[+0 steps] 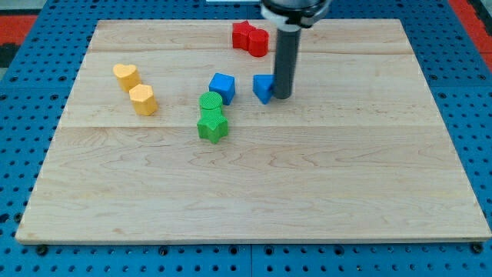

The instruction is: Place the blue triangle right to the blue cube

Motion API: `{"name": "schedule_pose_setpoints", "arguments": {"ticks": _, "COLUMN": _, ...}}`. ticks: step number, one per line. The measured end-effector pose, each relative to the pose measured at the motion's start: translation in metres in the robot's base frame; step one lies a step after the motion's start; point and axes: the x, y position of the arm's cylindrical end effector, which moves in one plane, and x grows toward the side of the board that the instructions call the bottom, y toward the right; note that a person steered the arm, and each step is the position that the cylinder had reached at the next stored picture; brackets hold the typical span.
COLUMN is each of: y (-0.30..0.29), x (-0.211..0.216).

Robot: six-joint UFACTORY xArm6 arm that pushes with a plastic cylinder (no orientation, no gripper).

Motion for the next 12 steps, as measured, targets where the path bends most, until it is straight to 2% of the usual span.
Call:
{"name": "schedule_pose_setpoints", "arguments": {"ticks": 1, "y": -0.010, "x": 0.010}}
{"name": "schedule_pose_setpoints", "arguments": {"ticks": 2, "y": 0.020, "x": 0.003}}
{"name": "schedule_pose_setpoints", "arguments": {"ticks": 4, "y": 0.014, "x": -0.039}}
{"name": "schedule_pose_setpoints", "arguments": {"ticks": 5, "y": -0.012, "x": -0.047}}
{"name": "schedule_pose_setpoints", "arguments": {"ticks": 7, "y": -0.065, "x": -0.038}}
{"name": "schedule_pose_setpoints", "arguments": {"ticks": 10, "y": -0.066, "x": -0.049}}
{"name": "schedule_pose_setpoints", "arguments": {"ticks": 11, "y": -0.041, "x": -0.049}}
{"name": "schedule_pose_setpoints", "arguments": {"ticks": 12, "y": 0.045, "x": -0.016}}
